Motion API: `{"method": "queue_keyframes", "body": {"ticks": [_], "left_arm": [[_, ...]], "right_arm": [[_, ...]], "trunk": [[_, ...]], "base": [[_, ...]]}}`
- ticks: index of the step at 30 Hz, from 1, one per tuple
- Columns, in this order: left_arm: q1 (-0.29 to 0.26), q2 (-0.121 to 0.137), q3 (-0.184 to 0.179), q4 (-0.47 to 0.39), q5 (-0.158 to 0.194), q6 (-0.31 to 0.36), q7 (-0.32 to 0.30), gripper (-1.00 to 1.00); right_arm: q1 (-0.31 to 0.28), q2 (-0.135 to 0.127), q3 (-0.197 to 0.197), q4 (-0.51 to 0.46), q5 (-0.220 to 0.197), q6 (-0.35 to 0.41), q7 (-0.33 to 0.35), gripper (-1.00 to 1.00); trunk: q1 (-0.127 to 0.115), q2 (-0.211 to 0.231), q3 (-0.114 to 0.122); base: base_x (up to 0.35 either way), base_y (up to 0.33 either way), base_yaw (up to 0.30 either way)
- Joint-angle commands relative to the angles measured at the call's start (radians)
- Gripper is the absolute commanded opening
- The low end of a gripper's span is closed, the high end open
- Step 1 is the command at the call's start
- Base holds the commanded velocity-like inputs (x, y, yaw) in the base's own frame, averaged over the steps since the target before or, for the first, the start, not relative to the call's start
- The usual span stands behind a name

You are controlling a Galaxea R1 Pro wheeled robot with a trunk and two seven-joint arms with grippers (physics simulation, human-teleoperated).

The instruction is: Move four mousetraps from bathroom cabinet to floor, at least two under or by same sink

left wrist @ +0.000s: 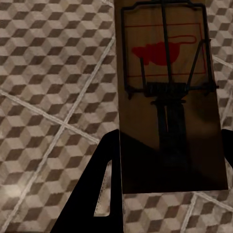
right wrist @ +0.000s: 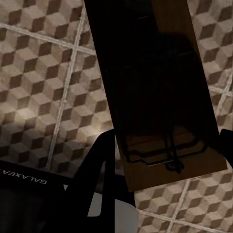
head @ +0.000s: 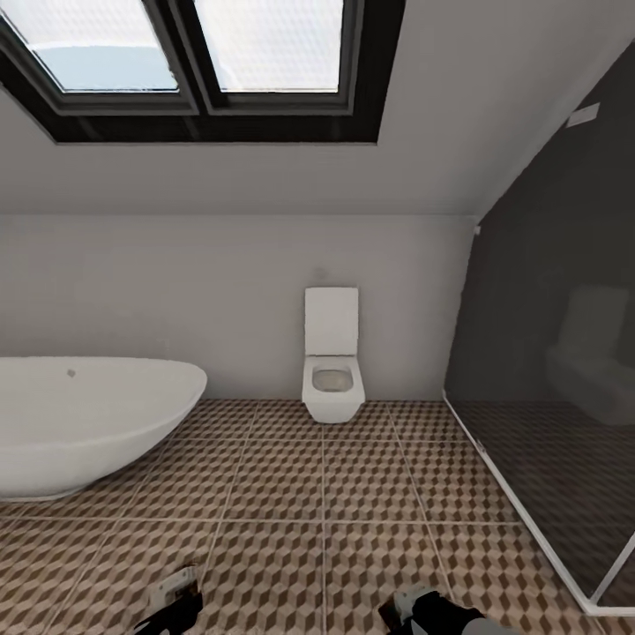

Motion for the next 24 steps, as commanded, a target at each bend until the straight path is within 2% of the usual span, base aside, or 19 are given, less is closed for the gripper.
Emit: {"method": "queue_keyframes", "body": {"ticks": [1, 6, 11, 21, 24], "left_arm": [[-0.001, 0.0, -0.003, 0.001, 0.01, -0.004, 0.003, -1.0], [-0.001, 0.001, -0.002, 0.001, 0.025, -0.008, 0.003, -1.0], [-0.001, 0.002, -0.003, 0.001, 0.067, -0.005, 0.003, -1.0], [-0.001, 0.007, -0.004, 0.001, 0.075, -0.004, 0.011, -1.0], [-0.001, 0.011, -0.004, 0.001, 0.075, -0.005, 0.054, -1.0]], "right_arm": [[-0.001, -0.001, 0.006, 0.001, 0.008, 0.002, 0.006, -1.0], [-0.001, -0.004, 0.005, 0.001, 0.01, 0.001, 0.005, -1.0], [-0.001, -0.006, 0.005, 0.001, 0.01, -0.003, 0.005, -1.0], [-0.001, -0.006, 0.005, 0.001, 0.01, -0.004, 0.005, -1.0], [-0.001, -0.006, 0.005, 0.001, 0.01, -0.004, 0.005, -1.0]], "trunk": [[0.0, -0.001, -0.001], [0.0, -0.001, -0.001], [0.0, -0.001, -0.001], [0.0, -0.001, -0.001], [0.0, -0.001, -0.001]], "base": [[0.0, 0.0, 0.3], [0.0, 0.0, 0.3], [0.0, 0.0, 0.3], [0.0, 0.0, 0.3], [0.0, 0.0, 0.3]]}}
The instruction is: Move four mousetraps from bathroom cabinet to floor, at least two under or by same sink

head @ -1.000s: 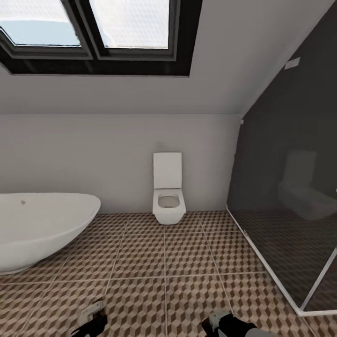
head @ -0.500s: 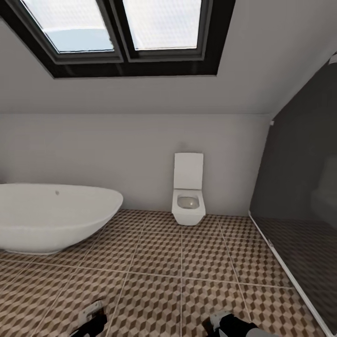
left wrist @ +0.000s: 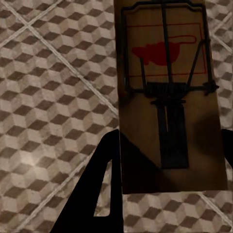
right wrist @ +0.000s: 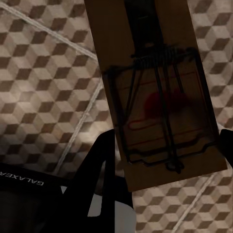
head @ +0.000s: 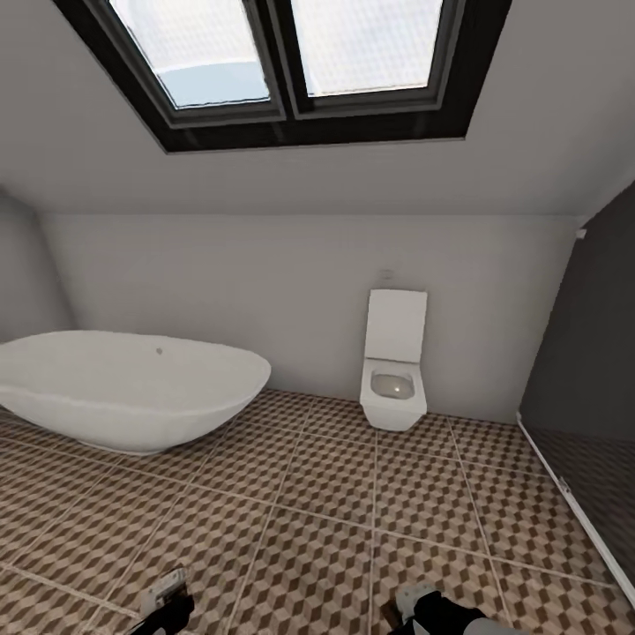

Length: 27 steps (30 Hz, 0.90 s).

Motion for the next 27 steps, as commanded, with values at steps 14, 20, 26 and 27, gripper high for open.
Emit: {"method": "queue_keyframes", "body": {"ticks": [14, 20, 26, 27], "left_arm": [[-0.001, 0.038, -0.004, 0.003, 0.023, 0.003, 0.109, -1.0], [-0.001, 0.035, -0.005, 0.003, 0.023, 0.013, 0.108, -1.0], [-0.001, 0.029, -0.005, 0.002, 0.022, 0.017, 0.108, -1.0], [-0.001, 0.028, -0.005, 0.002, 0.022, 0.017, 0.108, -1.0]], "right_arm": [[-0.001, -0.001, 0.006, 0.001, 0.008, 0.002, 0.007, -1.0], [-0.001, -0.001, 0.006, 0.001, 0.008, 0.002, 0.007, -1.0], [-0.001, -0.001, 0.005, 0.001, 0.008, 0.001, 0.007, -1.0], [-0.001, -0.001, 0.006, 0.001, 0.008, 0.002, 0.007, -1.0]], "trunk": [[0.0, -0.001, -0.001], [0.0, -0.001, -0.001], [0.0, -0.001, -0.001], [0.0, -0.001, -0.001]], "base": [[0.0, 0.0, 0.3], [0.0, 0.0, 0.3], [0.0, 0.0, 0.3], [0.0, 0.0, 0.3]]}}
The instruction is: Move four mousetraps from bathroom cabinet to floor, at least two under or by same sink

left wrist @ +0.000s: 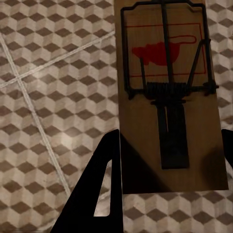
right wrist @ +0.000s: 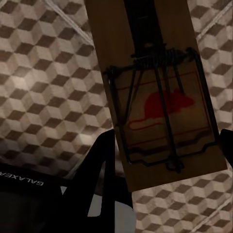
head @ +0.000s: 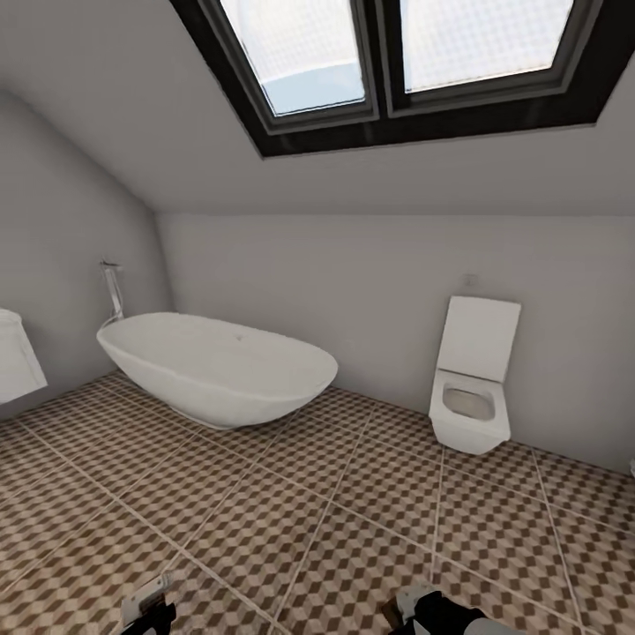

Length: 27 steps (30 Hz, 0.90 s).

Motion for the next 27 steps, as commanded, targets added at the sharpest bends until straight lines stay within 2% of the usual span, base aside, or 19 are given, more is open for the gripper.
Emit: {"method": "queue_keyframes", "body": {"ticks": [1, 7, 11, 27], "left_arm": [[-0.001, -0.004, -0.002, 0.001, 0.008, -0.004, 0.002, -1.0], [-0.001, -0.047, -0.003, 0.0, 0.0, -0.007, 0.0, -1.0], [-0.001, -0.062, -0.004, -0.001, -0.004, -0.007, 0.0, -1.0], [-0.001, -0.069, -0.006, -0.001, -0.005, -0.011, 0.005, -1.0]], "right_arm": [[-0.001, 0.0, 0.006, 0.001, 0.008, 0.002, 0.006, -1.0], [-0.001, -0.001, 0.005, 0.001, 0.008, -0.001, 0.006, -1.0], [-0.001, -0.001, 0.005, 0.001, 0.009, -0.005, 0.006, -1.0], [-0.001, -0.001, 0.005, 0.001, 0.008, -0.006, 0.006, -1.0]], "trunk": [[0.0, -0.001, -0.001], [0.0, -0.001, -0.001], [0.0, -0.001, -0.001], [0.0, -0.001, -0.001]], "base": [[0.0, 0.0, 0.3], [0.0, 0.0, 0.3], [0.0, 0.0, 0.3], [0.0, 0.0, 0.3]]}}
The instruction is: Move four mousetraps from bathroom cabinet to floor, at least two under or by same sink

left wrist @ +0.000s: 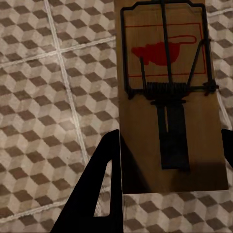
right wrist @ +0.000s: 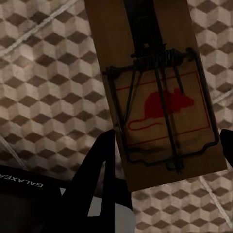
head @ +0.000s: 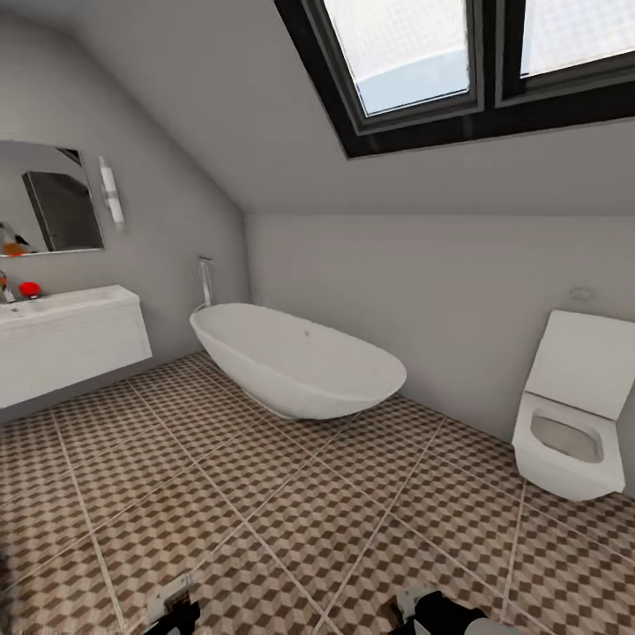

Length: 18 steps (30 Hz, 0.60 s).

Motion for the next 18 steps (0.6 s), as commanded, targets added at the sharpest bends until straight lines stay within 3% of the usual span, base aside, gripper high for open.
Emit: {"method": "queue_keyframes", "body": {"ticks": [1, 10, 18], "left_arm": [[-0.001, -0.001, -0.002, 0.001, 0.009, -0.003, 0.004, -1.0], [-0.001, -0.022, -0.002, 0.001, 0.008, -0.004, 0.008, -1.0], [-0.001, -0.025, -0.002, 0.001, 0.008, -0.005, 0.009, -1.0]], "right_arm": [[-0.001, 0.0, 0.006, 0.001, 0.008, 0.002, 0.006, -1.0], [-0.001, 0.0, 0.006, 0.001, 0.008, 0.002, 0.006, -1.0], [-0.001, 0.0, 0.006, 0.001, 0.008, 0.002, 0.006, -1.0]], "trunk": [[0.0, -0.001, -0.001], [0.0, -0.001, -0.001], [0.0, -0.001, -0.001]], "base": [[0.0, 0.0, 0.3], [0.0, 0.0, 0.3], [0.0, 0.0, 0.3]]}}
